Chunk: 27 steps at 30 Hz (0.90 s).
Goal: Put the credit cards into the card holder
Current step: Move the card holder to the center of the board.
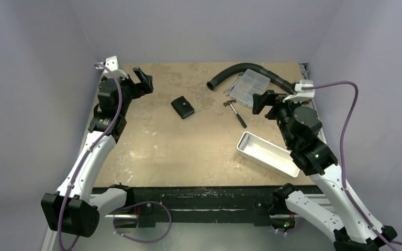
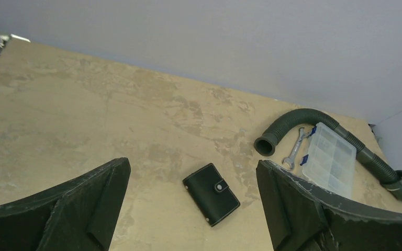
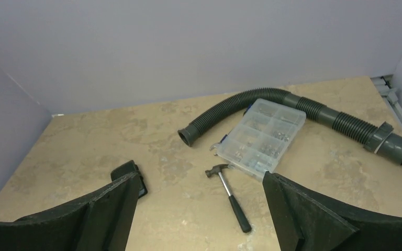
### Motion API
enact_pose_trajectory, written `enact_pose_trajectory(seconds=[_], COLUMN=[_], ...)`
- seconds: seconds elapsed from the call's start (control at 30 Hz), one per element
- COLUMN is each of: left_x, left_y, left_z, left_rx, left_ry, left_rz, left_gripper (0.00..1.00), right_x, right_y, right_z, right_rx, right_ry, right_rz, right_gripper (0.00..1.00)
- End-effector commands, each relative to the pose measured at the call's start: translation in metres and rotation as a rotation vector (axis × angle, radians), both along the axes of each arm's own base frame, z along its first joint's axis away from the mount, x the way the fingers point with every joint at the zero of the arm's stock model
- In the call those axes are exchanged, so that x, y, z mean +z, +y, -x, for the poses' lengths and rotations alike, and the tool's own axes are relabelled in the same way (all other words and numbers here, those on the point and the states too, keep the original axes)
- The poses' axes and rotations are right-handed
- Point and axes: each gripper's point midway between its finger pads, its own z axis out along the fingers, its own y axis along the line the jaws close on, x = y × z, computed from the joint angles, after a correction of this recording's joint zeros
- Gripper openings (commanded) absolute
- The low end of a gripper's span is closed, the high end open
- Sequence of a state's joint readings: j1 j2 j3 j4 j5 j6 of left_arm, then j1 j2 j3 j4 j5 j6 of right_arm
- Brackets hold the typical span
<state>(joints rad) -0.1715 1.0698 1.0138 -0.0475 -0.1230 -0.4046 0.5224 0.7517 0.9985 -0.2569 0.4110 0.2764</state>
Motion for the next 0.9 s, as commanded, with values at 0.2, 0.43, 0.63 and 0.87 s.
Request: enact_pose_trajectory(seconds=[0.2, 0.43, 0.63, 0.87], left_x=[-0.066, -0.141, -0.182, -0.242], left_y=[-0.051, -0.080, -0.104, -0.111], left_z=[-0.038, -0.055, -0.063, -0.077], left_rx=[-0.178, -0.311, -0.407, -0.388], left_ry=[0.221, 0.443, 0.504, 0.593], left_rz=[0.234, 0.427, 0.619, 0.711], left_gripper=[1.00, 1.00, 0.98, 0.78], right_x=[-0.037, -0.061, -0.076, -0.065], right_y=[0.029, 0.065, 0.082, 0.097], right_z=[-0.027, -0.028, -0.027, -0.021], right_rx=[0.041, 0.205, 0.287, 0.362], right_ry=[0.143, 0.207, 0.233, 0.212], right_rz=[-0.015, -0.028, -0.052, -0.116], right_gripper=[0.99, 0.99, 0.99, 0.99])
